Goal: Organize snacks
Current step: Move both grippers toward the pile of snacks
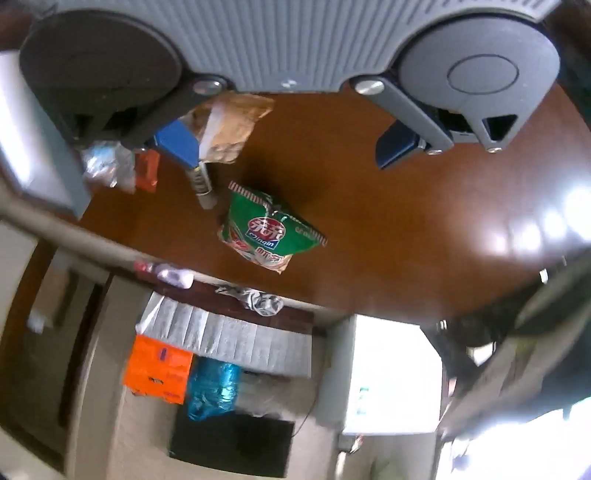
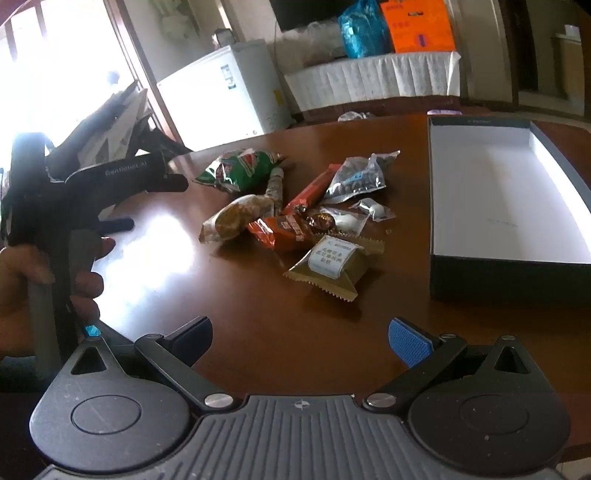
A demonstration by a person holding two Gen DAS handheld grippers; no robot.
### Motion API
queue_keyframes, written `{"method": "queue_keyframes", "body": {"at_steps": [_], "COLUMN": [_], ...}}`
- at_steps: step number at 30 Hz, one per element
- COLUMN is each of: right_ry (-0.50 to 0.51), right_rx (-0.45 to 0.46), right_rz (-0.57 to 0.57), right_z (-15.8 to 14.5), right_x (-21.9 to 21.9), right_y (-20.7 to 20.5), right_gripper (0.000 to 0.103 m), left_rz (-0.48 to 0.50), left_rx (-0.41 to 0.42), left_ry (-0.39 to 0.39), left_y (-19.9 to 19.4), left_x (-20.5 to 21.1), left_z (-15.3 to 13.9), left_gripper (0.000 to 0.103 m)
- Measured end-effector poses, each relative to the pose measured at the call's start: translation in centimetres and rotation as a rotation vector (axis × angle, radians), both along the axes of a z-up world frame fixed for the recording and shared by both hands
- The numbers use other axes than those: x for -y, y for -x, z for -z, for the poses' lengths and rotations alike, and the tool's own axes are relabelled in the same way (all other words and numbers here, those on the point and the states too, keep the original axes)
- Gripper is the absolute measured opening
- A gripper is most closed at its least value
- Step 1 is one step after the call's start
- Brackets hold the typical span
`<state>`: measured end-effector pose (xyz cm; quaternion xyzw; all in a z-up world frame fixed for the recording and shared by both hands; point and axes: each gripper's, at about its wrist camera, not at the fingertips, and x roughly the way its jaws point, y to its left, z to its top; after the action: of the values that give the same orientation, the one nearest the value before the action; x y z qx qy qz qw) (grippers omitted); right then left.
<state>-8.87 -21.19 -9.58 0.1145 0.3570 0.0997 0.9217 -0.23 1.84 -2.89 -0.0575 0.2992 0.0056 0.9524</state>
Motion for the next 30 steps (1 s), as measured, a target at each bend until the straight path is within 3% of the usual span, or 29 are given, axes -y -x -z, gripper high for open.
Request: {"method": "queue_keyframes", "body": {"at_steps": [5,7,9,14,17,20,25,30], "right_ry": [0.011,0.017,0.027,0.055,0.100,0.132,0.164,0.159], "right_rx": [0.003,0.003,0.006,0.020,0.054,0.075,0.067,0.063], "right_rz": [-0.016,-0.024,-0.032,-0.058,-0.085,-0.122,-0.147,-0.151], "right_z": [-0.2,-0.3,-0.3,-0.3,-0.5,-0.6,-0.3,-0.1], "right_x": [-0.2,-0.4,-0.6,-1.3,-2.2,-3.1,-4.0,-4.2], "right_y": [0.5,0.5,0.5,0.4,0.6,0.9,0.5,0.3], "right_gripper": [0.103,0.103,0.103,0.103,0.103,0.103,0.103,0.103], "left_rz": [0.064,0.060,0.057,0.062,0.086,0.093,0.094,0.114], "left_rx": [-0.120,-0.134,-0.119,-0.021,0.030,0.012,0.022,0.043], "left_ry": [-0.010,0.021,0.042,-0.026,0.046,0.088,0.061,-0.023], "left_y": [-1.2,-1.2,-1.1,0.0,0.5,0.2,0.2,0.7], "left_x": [0.2,-0.2,-0.5,0.3,-0.4,-0.7,-0.5,0.4], "left_z": [0.4,0.6,0.5,0.1,0.0,-0.1,-0.2,-0.2], "left_gripper": [0.103,0.103,0.103,0.103,0.103,0.103,0.103,0.103]}}
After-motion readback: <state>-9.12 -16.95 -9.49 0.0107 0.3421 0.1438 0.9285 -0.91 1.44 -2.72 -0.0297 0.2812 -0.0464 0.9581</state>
